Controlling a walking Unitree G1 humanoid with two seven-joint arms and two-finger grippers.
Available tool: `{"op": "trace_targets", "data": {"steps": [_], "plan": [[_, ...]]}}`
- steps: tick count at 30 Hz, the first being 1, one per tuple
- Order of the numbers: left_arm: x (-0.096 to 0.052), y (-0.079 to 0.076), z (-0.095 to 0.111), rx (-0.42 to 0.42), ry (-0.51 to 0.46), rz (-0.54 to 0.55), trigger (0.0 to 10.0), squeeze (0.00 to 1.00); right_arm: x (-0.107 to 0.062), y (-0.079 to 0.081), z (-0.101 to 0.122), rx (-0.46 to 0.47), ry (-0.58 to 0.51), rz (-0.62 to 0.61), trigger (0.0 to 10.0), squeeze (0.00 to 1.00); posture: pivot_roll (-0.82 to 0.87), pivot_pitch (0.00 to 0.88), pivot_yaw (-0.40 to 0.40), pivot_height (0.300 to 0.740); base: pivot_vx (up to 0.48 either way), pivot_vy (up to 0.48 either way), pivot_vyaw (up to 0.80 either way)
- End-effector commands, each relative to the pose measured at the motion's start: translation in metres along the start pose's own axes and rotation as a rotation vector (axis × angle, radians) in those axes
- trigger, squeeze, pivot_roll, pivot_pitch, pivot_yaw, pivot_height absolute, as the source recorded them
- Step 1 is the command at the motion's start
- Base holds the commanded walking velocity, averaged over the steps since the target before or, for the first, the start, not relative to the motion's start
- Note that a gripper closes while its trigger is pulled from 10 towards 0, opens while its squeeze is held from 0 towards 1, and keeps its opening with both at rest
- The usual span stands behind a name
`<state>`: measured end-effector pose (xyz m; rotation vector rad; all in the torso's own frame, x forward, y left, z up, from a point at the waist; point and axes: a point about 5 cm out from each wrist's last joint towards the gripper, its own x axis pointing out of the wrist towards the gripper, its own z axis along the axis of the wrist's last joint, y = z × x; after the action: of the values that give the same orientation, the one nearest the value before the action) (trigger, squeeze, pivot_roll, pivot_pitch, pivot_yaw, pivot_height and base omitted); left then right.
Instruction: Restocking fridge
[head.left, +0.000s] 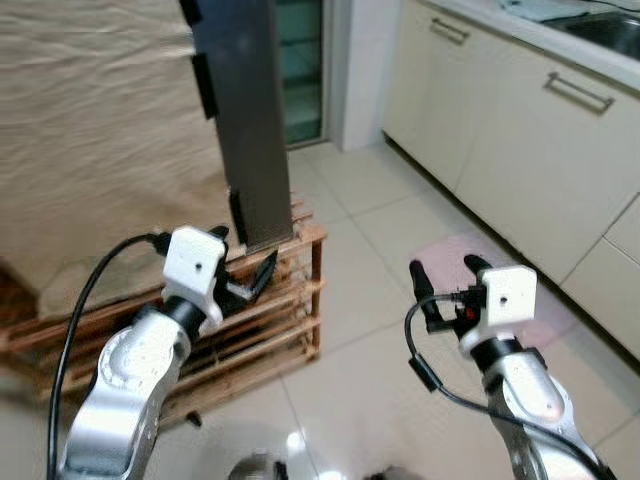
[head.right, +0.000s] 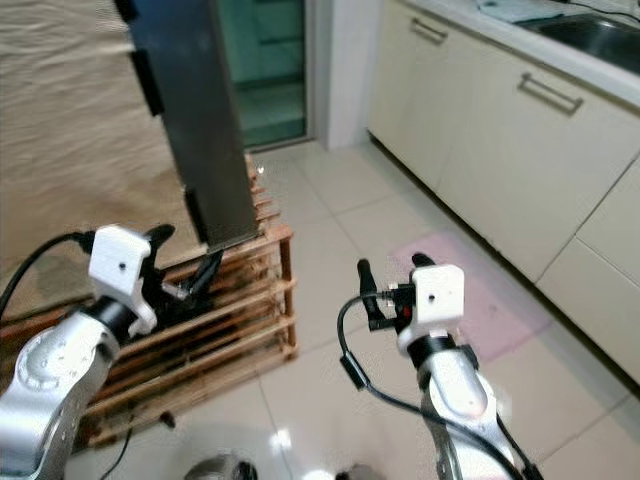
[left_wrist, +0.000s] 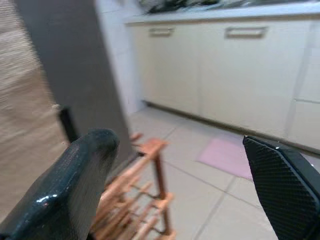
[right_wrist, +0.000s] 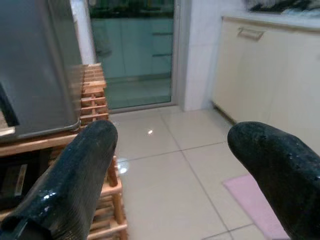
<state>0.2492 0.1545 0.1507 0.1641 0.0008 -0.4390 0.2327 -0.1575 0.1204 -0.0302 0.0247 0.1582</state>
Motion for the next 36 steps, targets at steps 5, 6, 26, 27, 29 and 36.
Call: {"op": "trace_targets", "data": {"steps": [5,6,26,27,29,36], "plan": [[0.01,0.006,0.016,0.026,-0.048,0.044,10.0,0.0,0.003,-0.003,0.012,0.024,-0.029,-0.037,10.0,0.0,-0.01,0.0,0.003,0.74,-0.073,0.0,0.0],[0.011,0.006,0.019,0.029,-0.054,0.054,10.0,0.0,0.004,-0.002,0.014,0.022,-0.032,-0.034,10.0,0.0,-0.01,0.0,0.006,0.74,0.0,0.0,0.0],[0.014,0.016,0.027,0.023,-0.058,0.139,10.0,0.0,0.011,0.011,0.027,0.007,-0.056,0.073,10.0,0.0,0.0,0.0,0.001,0.74,0.167,0.0,0.62],[0.014,0.016,0.027,0.025,-0.057,0.14,10.0,0.0,0.011,0.01,0.027,0.007,-0.056,0.073,10.0,0.0,0.0,0.0,0.001,0.74,0.36,0.0,0.8],[0.015,0.016,0.026,0.025,-0.055,0.142,10.0,0.0,0.011,0.01,0.027,-0.004,-0.053,0.067,10.0,0.0,0.0,0.0,0.001,0.74,0.356,0.0,0.8],[0.018,0.015,0.023,0.017,-0.042,0.139,10.0,0.0,0.011,0.002,0.027,-0.014,-0.055,0.009,10.0,0.0,-0.01,0.0,0.011,0.74,0.359,0.0,0.0]]}}
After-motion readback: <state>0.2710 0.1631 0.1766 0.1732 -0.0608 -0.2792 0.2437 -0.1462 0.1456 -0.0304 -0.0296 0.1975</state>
